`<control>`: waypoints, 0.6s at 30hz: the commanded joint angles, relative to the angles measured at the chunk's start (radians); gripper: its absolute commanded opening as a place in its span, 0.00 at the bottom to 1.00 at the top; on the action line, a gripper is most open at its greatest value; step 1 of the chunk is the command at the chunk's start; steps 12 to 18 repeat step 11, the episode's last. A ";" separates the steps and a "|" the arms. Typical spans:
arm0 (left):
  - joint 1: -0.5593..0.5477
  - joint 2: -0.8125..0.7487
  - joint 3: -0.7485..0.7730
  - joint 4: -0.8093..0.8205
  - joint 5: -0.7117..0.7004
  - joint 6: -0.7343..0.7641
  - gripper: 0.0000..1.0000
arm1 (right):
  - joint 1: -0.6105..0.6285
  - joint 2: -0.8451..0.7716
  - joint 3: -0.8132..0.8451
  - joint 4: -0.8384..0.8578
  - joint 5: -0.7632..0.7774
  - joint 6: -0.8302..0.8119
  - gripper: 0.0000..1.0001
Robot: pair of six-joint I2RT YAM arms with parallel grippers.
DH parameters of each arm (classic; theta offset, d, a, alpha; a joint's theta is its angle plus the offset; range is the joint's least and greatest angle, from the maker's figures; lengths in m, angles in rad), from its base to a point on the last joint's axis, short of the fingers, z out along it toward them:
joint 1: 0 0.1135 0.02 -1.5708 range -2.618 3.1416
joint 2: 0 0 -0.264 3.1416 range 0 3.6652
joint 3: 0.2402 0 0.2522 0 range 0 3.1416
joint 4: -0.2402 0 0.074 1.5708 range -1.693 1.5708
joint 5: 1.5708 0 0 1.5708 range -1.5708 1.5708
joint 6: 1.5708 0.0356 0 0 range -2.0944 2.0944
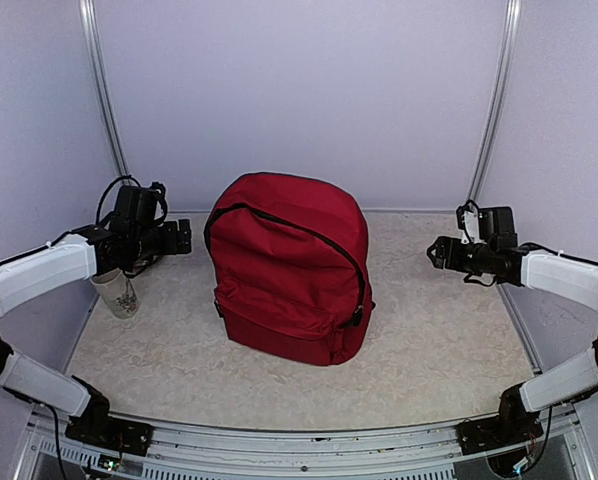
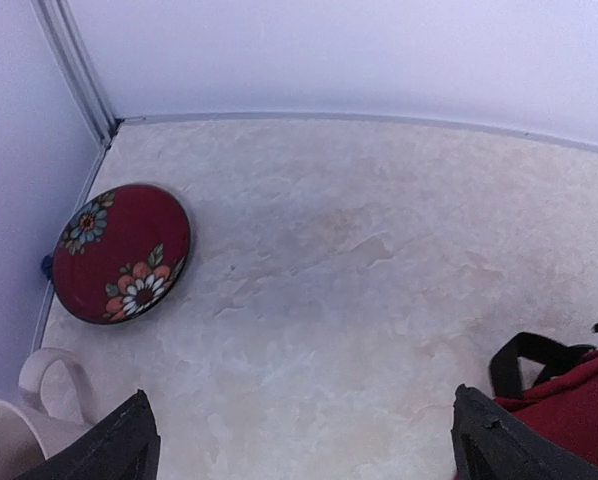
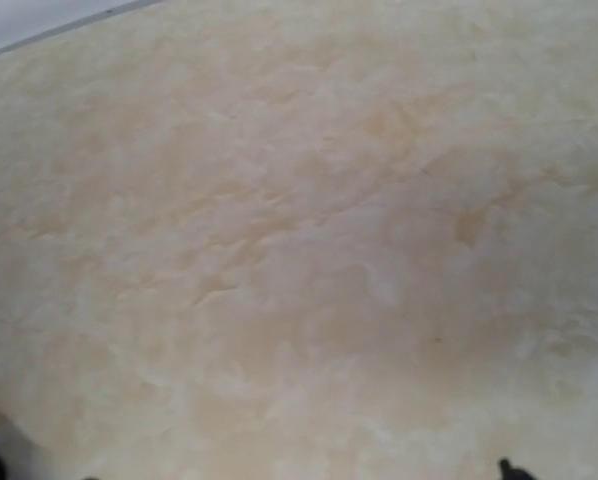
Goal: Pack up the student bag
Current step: Reset both arms
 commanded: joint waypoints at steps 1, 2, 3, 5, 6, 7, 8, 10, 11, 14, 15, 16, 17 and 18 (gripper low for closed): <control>0.050 0.040 -0.060 0.077 -0.012 0.028 0.99 | -0.010 -0.015 -0.033 0.035 0.096 -0.023 0.94; 0.055 0.051 -0.060 0.081 0.003 0.029 0.99 | -0.010 -0.020 -0.046 0.053 0.112 -0.026 0.95; 0.060 0.058 -0.059 0.082 0.014 0.030 0.99 | -0.011 -0.022 -0.061 0.070 0.130 -0.028 0.95; 0.066 0.072 -0.054 0.077 0.007 0.033 0.99 | -0.010 -0.023 -0.088 0.103 0.165 -0.032 0.95; 0.068 0.077 -0.054 0.076 -0.005 0.035 0.99 | -0.010 -0.021 -0.103 0.118 0.171 -0.030 0.95; 0.069 0.083 -0.054 0.072 -0.016 0.037 0.99 | -0.010 -0.021 -0.118 0.136 0.198 -0.027 0.94; 0.070 0.084 -0.053 0.071 -0.022 0.040 0.99 | -0.010 -0.022 -0.138 0.157 0.210 -0.026 0.94; 0.070 0.089 -0.050 0.069 -0.024 0.046 0.99 | -0.010 -0.027 -0.174 0.204 0.225 -0.031 0.94; 0.070 0.090 -0.050 0.069 -0.025 0.047 0.99 | -0.010 -0.032 -0.194 0.225 0.241 -0.031 0.95; 0.070 0.090 -0.050 0.069 -0.025 0.047 0.99 | -0.010 -0.032 -0.194 0.225 0.241 -0.031 0.95; 0.070 0.090 -0.050 0.069 -0.025 0.047 0.99 | -0.010 -0.032 -0.194 0.225 0.241 -0.031 0.95; 0.070 0.090 -0.050 0.069 -0.025 0.047 0.99 | -0.010 -0.032 -0.194 0.225 0.241 -0.031 0.95; 0.070 0.090 -0.050 0.069 -0.025 0.047 0.99 | -0.010 -0.032 -0.194 0.225 0.241 -0.031 0.95; 0.070 0.090 -0.050 0.069 -0.025 0.047 0.99 | -0.010 -0.032 -0.194 0.225 0.241 -0.031 0.95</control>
